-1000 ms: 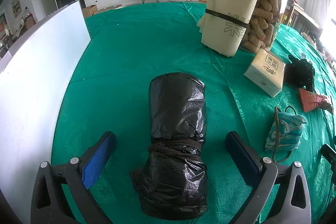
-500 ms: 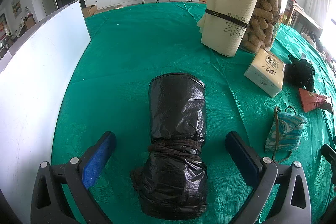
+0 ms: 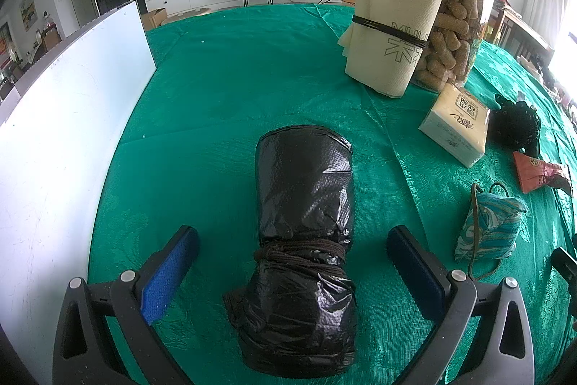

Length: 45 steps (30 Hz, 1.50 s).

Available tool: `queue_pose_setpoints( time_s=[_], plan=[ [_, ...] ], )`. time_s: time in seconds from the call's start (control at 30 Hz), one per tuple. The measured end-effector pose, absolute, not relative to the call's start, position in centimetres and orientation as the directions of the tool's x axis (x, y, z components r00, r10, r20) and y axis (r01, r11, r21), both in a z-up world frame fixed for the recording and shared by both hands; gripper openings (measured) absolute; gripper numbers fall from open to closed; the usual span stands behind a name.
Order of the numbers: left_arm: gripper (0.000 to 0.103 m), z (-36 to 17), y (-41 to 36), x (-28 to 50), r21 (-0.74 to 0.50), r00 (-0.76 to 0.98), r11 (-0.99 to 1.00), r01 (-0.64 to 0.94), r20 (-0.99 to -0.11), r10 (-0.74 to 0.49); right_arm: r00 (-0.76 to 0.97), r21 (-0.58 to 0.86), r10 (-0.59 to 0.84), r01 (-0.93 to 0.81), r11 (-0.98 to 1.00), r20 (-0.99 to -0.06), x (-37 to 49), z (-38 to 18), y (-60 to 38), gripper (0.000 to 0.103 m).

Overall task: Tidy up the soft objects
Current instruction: 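Hold the black plastic-wrapped roll between the left gripper fingers, then carry the black roll into the white box while the right grasps the black hair net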

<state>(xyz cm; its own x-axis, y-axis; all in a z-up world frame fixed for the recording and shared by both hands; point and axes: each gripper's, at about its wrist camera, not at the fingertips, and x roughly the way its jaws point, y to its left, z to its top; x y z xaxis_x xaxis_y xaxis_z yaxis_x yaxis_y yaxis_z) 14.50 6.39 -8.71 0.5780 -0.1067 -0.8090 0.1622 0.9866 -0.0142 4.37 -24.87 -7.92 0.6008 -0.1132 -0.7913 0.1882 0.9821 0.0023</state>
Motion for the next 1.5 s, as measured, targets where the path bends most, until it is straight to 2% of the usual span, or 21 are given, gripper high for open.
queue_pose_setpoints(
  time_s=[0.1,0.17,0.23,0.33,0.43,0.53,0.6,0.63,0.67,0.7,0.73,0.77,0.8,1.07,1.23,1.3,1.4,1.5],
  plan=[
    [0.103,-8.7,6.4,14.5,-0.014,0.578,0.987,0.162,-0.809,-0.107,0.602,0.014,-0.097,0.176,0.984,-0.792,4.2,-7.8,-24.8,0.086],
    [0.103,-8.7,6.4,14.5,-0.014,0.578,0.987,0.162,-0.809,-0.107,0.624,0.082,-0.032,0.153,0.985,-0.781,3.8,-7.2,-24.9,0.084],
    [0.103,-8.7,6.4,14.5,-0.015,0.578,0.987,0.162,-0.809,-0.107,0.708,0.166,0.044,0.104,0.981,-0.705,2.7,-4.8,-25.0,0.084],
    [0.103,-8.7,6.4,14.6,-0.015,0.577,0.987,0.163,-0.810,-0.108,0.757,0.256,0.079,0.119,0.959,-0.649,3.7,-1.6,-26.3,0.085],
    [0.103,-8.5,6.5,14.4,-0.013,0.533,0.982,0.190,-0.838,-0.114,0.678,0.403,0.186,0.176,0.898,-0.711,8.8,-0.9,-28.4,0.085],
    [0.101,-8.3,6.8,14.0,0.003,0.503,0.981,0.193,-0.859,-0.097,0.561,0.532,0.315,0.275,0.801,-0.765,15.8,-3.4,-30.0,0.085],
    [0.092,-8.0,6.9,13.4,0.025,0.515,0.979,0.203,-0.853,-0.085,0.528,0.550,0.331,0.335,0.765,-0.782,18.6,-5.0,-30.2,0.085],
    [0.083,-7.8,7.0,13.1,0.037,0.524,0.978,0.205,-0.848,-0.078,0.508,0.553,0.341,0.355,0.754,-0.791,19.6,-5.9,-30.1,0.085],
    [0.068,-7.6,7.1,12.9,0.039,0.532,0.977,0.208,-0.843,-0.079,0.469,0.553,0.364,0.371,0.746,-0.805,21.0,-7.1,-29.6,0.085],
    [0.058,-7.5,7.2,12.7,0.021,0.536,0.976,0.218,-0.838,-0.101,0.472,0.538,0.351,0.355,0.764,-0.809,21.4,-7.0,-29.2,0.083],
    [0.038,-7.4,7.3,12.6,-0.003,0.533,0.974,0.228,-0.836,-0.128,0.467,0.500,0.322,0.329,0.801,-0.824,21.8,-6.6,-28.6,0.081],
    [0.038,-7.3,7.4,12.5,-0.001,0.539,0.977,0.215,-0.834,-0.120,0.440,0.458,0.306,0.296,0.838,-0.844,22.1,-6.3,-27.8,0.054],
    [0.037,-7.1,7.6,12.4,-0.007,0.548,0.978,0.210,-0.828,-0.124,0.421,0.439,0.304,0.273,0.856,-0.855,22.1,-6.1,-27.4,0.040],
    [0.037,-2.4,10.1,9.0,-0.243,0.597,0.951,0.190,-0.741,-0.308,0.617,0.362,0.181,0.181,0.914,-0.766,15.8,3.1,-28.0,0.040],
    [0.037,3.4,14.1,6.0,-0.320,0.651,0.927,0.195,-0.665,-0.366,0.660,0.364,0.294,-0.033,0.931,-0.691,12.2,10.1,-20.9,0.040],
    [0.037,5.2,16.3,4.9,-0.308,0.680,0.933,0.185,-0.646,-0.348,0.635,0.388,0.402,-0.170,0.906,-0.660,10.6,12.3,-15.1,0.041],
    [0.038,7.2,21.2,2.7,-0.240,0.727,0.963,0.119,-0.639,-0.250,0.548,0.430,0.545,-0.336,0.838,-0.634,8.8,13.5,-7.0,0.041],
    [0.039,7.6,26.8,0.3,-0.129,0.741,0.992,-0.014,-0.668,-0.076,0.414,0.469,0.663,-0.481,0.741,-0.624,6.9,13.2,1.2,0.042]
  ],
)
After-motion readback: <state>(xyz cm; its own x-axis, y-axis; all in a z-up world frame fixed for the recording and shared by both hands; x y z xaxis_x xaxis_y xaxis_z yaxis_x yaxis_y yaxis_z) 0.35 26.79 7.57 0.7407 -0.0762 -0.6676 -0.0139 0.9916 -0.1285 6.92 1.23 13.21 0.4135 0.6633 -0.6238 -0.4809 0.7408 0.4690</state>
